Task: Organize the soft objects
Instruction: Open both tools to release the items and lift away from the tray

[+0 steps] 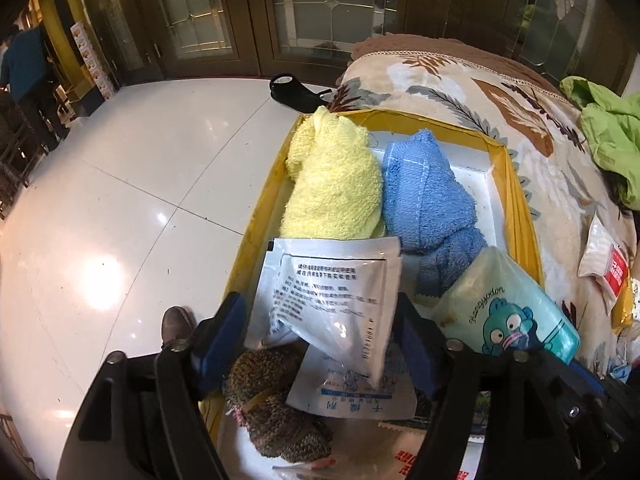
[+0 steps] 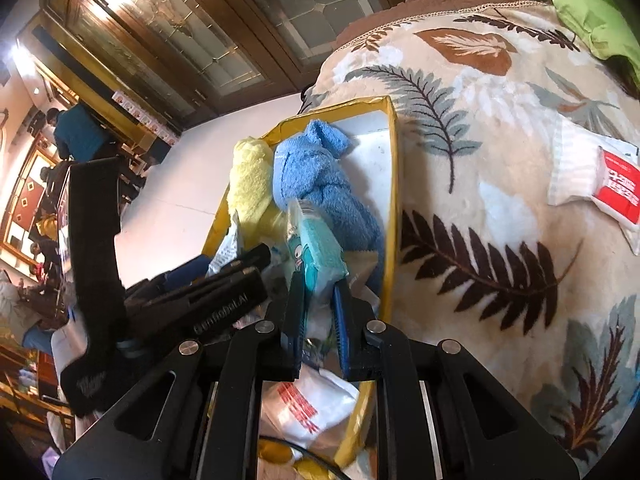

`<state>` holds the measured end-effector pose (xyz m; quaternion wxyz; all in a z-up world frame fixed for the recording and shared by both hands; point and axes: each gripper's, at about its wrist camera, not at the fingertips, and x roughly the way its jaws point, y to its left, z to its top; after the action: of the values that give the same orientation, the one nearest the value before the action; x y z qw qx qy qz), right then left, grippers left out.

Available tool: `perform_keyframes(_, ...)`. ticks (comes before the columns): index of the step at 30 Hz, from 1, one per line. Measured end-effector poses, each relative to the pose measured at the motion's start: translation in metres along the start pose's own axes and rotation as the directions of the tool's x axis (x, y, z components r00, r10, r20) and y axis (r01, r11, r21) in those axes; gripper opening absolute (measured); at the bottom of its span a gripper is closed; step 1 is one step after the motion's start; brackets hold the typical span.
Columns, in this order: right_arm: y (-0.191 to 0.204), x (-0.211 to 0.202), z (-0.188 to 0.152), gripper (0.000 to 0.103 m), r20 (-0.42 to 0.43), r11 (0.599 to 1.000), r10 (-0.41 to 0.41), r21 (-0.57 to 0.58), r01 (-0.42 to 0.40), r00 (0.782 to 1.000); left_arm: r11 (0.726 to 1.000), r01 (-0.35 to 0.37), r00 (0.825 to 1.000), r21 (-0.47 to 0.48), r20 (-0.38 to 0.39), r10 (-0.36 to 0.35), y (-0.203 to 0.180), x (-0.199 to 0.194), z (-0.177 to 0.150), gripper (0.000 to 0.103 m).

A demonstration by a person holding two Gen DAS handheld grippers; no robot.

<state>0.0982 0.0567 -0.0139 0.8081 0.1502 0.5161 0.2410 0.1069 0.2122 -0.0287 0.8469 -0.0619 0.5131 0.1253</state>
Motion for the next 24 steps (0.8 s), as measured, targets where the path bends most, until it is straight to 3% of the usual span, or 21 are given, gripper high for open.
perform_keyframes(12,0.009,0.003,-0.011,0.013,-0.095,0.994,0.108,-0.026,-0.11,0.99,0.999,0.021,1.0,-0.042,-0.007,-0.021,0.009,-0.013,-0.005,0.076)
perform_keyframes(14,0.011,0.011,-0.008,0.021,-0.116,0.993,0.118,-0.016,-0.121,0.986,0.999,0.023,1.0,-0.036,-0.005,-0.023,0.009,-0.015,-0.005,0.076)
perform_keyframes(16,0.008,0.021,-0.007,0.023,-0.173,0.995,0.103,-0.001,-0.105,0.98,1.0,0.022,1.0,-0.02,-0.001,-0.022,0.005,-0.017,-0.005,0.076)
perform_keyframes(19,0.007,0.013,-0.01,0.023,-0.121,0.995,0.096,-0.006,-0.097,0.988,1.0,0.014,1.0,0.01,-0.011,-0.014,-0.004,-0.011,-0.006,0.076)
perform_keyframes(24,0.006,-0.004,-0.02,0.023,-0.118,0.996,0.068,-0.051,-0.075,0.991,1.0,0.0,1.0,0.015,-0.019,0.001,-0.009,-0.006,-0.008,0.076)
